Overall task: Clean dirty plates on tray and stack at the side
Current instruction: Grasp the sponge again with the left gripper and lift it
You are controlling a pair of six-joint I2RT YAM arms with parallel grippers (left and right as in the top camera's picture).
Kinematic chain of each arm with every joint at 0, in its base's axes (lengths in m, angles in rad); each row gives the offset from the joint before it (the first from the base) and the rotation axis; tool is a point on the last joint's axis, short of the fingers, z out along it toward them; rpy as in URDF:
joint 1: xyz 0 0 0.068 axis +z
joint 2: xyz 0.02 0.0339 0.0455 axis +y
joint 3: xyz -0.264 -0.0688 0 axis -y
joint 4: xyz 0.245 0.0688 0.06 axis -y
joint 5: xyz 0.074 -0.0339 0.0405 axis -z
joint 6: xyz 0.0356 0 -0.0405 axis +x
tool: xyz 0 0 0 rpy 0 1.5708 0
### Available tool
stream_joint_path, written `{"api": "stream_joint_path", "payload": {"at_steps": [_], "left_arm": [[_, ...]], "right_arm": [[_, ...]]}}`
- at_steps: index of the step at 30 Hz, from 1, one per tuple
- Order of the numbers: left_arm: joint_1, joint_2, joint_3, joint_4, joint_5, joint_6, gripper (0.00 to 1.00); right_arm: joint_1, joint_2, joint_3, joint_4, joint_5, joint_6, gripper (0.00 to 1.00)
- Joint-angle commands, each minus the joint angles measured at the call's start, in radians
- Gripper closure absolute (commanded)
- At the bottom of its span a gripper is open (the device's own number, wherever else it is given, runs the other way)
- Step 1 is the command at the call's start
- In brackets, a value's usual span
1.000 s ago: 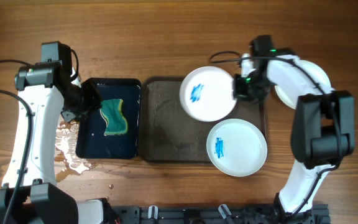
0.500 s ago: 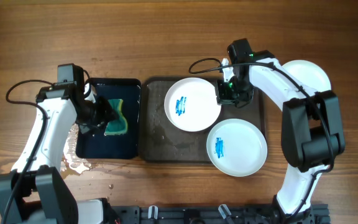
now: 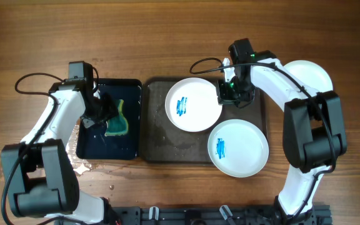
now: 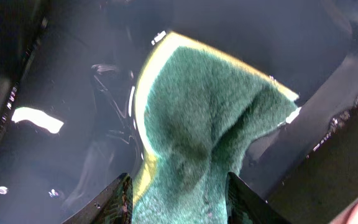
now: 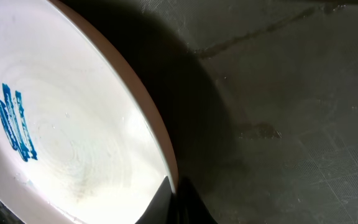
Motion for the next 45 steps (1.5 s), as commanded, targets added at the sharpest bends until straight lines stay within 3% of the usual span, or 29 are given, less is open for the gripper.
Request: {"api": "stream_joint_path", "payload": {"at_steps": [1, 13, 17, 21, 22, 23, 24, 29, 34, 40, 45], "left_arm": [[-0.005, 0.023, -0.006, 0.026, -0.034, -0.010, 0.55], [-0.005, 0.044, -0.005, 0.077, 0.142, -0.009, 0.58], [-0.005, 0.057, -0.006, 0.069, 0.142, -0.009, 0.72], [-0.006, 0.106, -0.006, 0.055, 0.142, 0.007, 0.74], [-0.006, 0.113, -0.006, 0.055, 0.142, 0.007, 0.79], [-0.005, 0.119, -0.006, 0.055, 0.142, 0.010, 0.94], [-0.005, 0.119, -0.006, 0.054, 0.142, 0.010, 0.96], [-0.005, 0.095, -0.005, 0.038, 0.164, 0.010, 0.96], [-0.004, 0.076, -0.005, 0.033, 0.262, 0.091, 0.96], [-0.004, 0.028, 0.026, -0.036, 0.208, 0.076, 0.96], [-0.045, -0.225, 0.074, -0.157, -0.185, -0.012, 0.96]], "right_arm": [[0.003, 0.017, -0.003, 0.000, -0.020, -0.010, 0.96], [0.003, 0.017, -0.003, -0.002, -0.020, -0.010, 0.96], [0.003, 0.016, -0.003, -0.006, -0.020, -0.009, 0.96], [0.003, 0.017, -0.003, -0.006, -0.020, 0.005, 0.96], [0.003, 0.017, -0.003, -0.006, -0.020, 0.005, 0.96], [0.003, 0.017, -0.003, -0.006, -0.020, 0.005, 0.96], [0.003, 0.017, -0.003, -0.006, -0.020, 0.005, 0.96], [0.003, 0.017, -0.003, -0.008, -0.020, 0.005, 0.96], [0.003, 0.017, -0.003, -0.008, -0.020, 0.005, 0.95], [0.003, 0.017, -0.003, -0.010, -0.020, 0.005, 0.96], [0.003, 0.016, -0.003, -0.008, -0.020, 0.004, 0.96]]}}
